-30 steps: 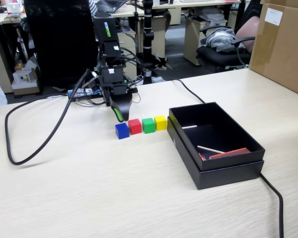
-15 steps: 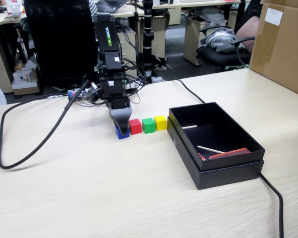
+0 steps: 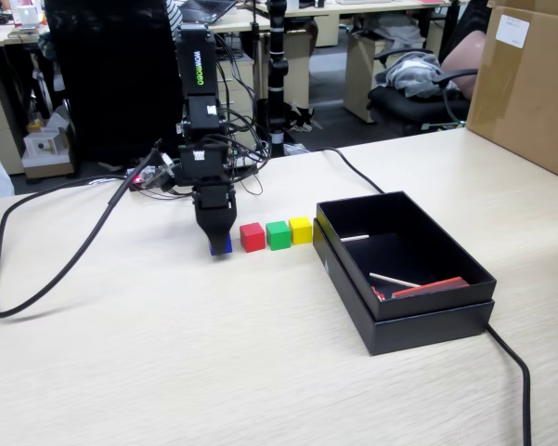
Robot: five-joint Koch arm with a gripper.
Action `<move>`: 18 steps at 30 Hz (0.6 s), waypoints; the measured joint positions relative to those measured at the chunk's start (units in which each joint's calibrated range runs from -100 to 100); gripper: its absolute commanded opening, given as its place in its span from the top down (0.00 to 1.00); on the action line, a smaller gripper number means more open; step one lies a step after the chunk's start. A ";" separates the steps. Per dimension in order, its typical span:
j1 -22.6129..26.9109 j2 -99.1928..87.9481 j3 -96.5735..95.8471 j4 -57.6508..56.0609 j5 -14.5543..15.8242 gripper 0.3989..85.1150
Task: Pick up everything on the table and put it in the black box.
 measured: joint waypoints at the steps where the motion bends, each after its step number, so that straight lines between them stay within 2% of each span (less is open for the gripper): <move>1: -0.05 -2.33 2.28 -1.94 -0.10 0.89; 5: 1.86 -7.77 11.14 -8.59 0.24 0.89; 9: 6.64 -7.51 19.35 -9.83 2.05 0.89; 10: 9.04 -4.92 26.29 -9.91 3.13 0.89; 12: 10.31 -2.33 30.40 -10.07 3.66 0.89; 13: 12.45 5.44 38.98 -10.14 4.79 0.89; 18: 15.82 20.84 50.84 -10.22 6.30 0.89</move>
